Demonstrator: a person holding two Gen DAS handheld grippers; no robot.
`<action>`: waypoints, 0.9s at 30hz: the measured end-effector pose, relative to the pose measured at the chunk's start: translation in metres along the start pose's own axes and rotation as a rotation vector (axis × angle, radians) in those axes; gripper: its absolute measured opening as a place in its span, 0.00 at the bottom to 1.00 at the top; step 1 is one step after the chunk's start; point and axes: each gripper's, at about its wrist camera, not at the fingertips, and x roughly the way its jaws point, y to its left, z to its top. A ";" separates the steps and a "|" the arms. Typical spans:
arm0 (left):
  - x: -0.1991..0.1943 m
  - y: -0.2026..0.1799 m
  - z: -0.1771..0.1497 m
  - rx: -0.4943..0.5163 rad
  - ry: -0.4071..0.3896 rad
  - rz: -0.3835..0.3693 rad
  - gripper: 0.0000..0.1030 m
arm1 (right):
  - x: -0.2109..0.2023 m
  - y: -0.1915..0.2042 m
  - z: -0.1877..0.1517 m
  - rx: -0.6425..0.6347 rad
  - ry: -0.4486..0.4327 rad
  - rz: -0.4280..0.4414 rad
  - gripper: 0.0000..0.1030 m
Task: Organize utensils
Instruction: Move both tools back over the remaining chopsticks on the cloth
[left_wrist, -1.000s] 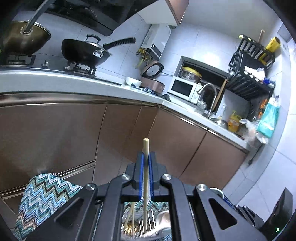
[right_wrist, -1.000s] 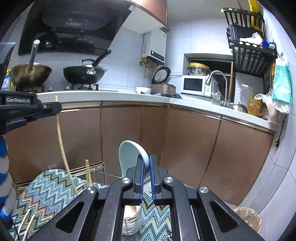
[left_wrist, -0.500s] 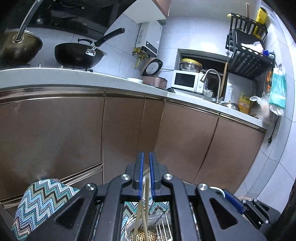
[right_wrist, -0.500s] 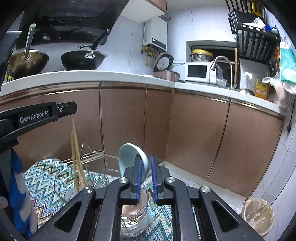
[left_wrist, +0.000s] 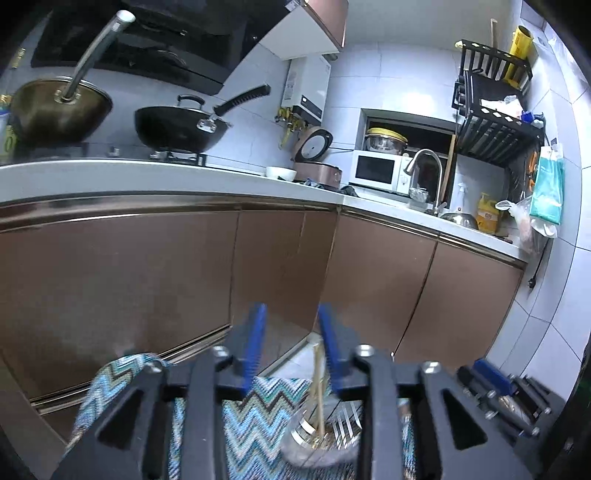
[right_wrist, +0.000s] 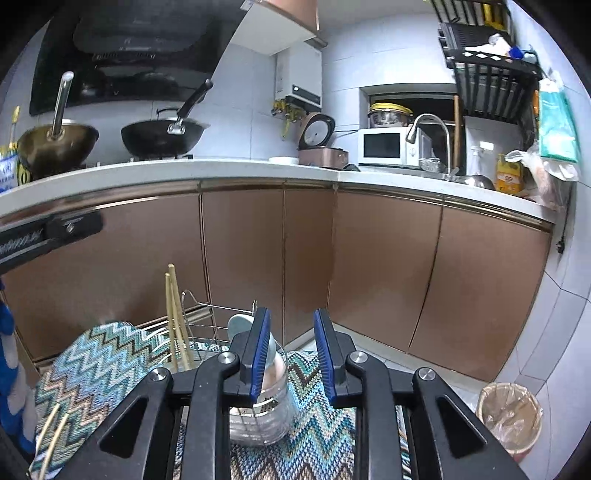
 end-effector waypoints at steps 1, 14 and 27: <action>-0.006 0.003 0.000 0.001 0.000 0.007 0.37 | -0.008 0.000 0.001 0.004 -0.003 0.000 0.22; -0.122 0.074 0.002 0.039 0.088 0.106 0.37 | -0.105 0.019 0.004 0.019 -0.002 0.048 0.22; -0.198 0.139 -0.029 0.003 0.253 0.138 0.37 | -0.150 0.067 -0.017 0.035 0.111 0.141 0.22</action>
